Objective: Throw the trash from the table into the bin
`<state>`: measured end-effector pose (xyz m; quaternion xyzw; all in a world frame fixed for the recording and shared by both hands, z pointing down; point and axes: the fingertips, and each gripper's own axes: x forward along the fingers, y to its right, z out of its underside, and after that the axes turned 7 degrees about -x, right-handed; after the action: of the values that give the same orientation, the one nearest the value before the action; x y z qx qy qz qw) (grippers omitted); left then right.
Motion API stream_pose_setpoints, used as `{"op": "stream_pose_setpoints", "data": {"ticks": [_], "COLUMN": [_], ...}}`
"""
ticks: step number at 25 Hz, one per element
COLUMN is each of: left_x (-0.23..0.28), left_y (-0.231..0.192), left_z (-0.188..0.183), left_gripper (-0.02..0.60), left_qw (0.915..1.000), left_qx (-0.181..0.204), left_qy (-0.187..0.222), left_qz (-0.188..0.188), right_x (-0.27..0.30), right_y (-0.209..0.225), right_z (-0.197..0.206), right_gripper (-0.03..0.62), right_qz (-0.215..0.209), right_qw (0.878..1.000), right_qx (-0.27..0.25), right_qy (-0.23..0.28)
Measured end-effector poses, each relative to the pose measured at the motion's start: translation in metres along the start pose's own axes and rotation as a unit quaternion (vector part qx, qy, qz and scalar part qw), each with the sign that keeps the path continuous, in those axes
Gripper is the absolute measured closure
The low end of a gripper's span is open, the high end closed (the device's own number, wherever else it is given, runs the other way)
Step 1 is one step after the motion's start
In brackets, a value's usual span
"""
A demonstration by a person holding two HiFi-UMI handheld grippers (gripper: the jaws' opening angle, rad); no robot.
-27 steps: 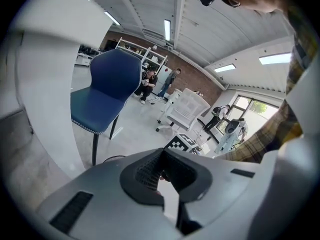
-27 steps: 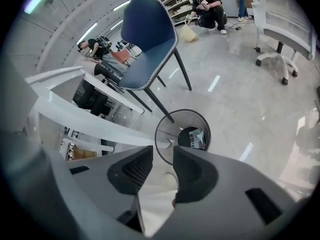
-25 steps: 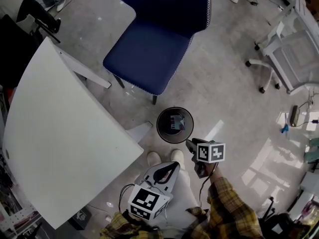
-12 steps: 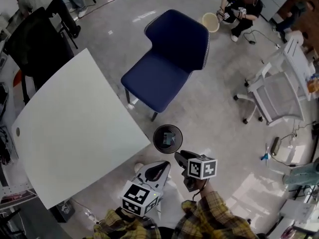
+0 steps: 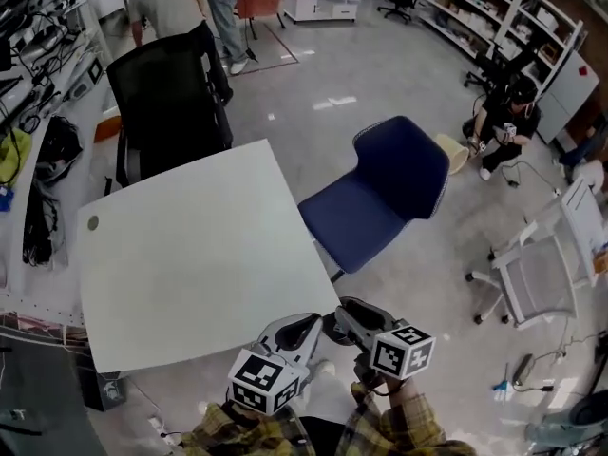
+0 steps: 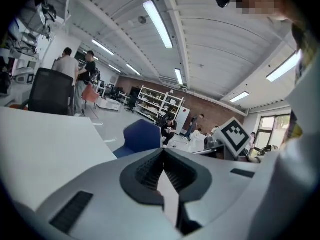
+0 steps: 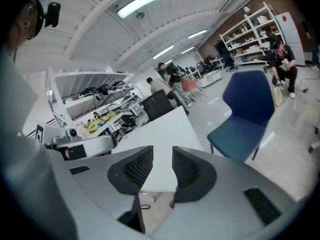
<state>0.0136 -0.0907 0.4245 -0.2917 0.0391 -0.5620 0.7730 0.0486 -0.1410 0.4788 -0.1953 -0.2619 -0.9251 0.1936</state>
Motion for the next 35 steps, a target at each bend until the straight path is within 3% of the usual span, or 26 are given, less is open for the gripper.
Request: {"op": "stream_pose_setpoints", "data": {"ticks": [8, 15, 19, 26, 35], "left_x": [-0.111, -0.188, -0.202, -0.200, -0.198], "left_y": [-0.043, -0.067, -0.072, -0.073, -0.076], "left_z": [-0.051, -0.060, -0.059, -0.059, -0.059], "left_gripper": [0.574, 0.574, 0.574, 0.574, 0.574], "left_qw": [0.9909, 0.9768, 0.9727, 0.9744, 0.9756], "left_qx": [0.053, 0.027, 0.017, 0.013, 0.024], "left_qy": [0.079, 0.135, 0.148, 0.152, 0.145], "left_qz": [-0.096, -0.164, -0.178, -0.165, -0.163], "right_x": [0.046, 0.063, 0.064, 0.070, 0.071], "right_y": [-0.141, -0.223, -0.242, -0.249, -0.243], "right_z": [-0.053, -0.049, -0.045, -0.037, -0.031], "right_gripper": [0.559, 0.594, 0.595, 0.595, 0.595], "right_qz": [-0.113, -0.197, -0.216, -0.224, -0.213], "right_qw": [0.986, 0.967, 0.959, 0.955, 0.959], "right_qx": [-0.110, -0.156, -0.182, -0.193, -0.190], "right_qy": [0.055, 0.051, 0.036, 0.008, 0.000]}}
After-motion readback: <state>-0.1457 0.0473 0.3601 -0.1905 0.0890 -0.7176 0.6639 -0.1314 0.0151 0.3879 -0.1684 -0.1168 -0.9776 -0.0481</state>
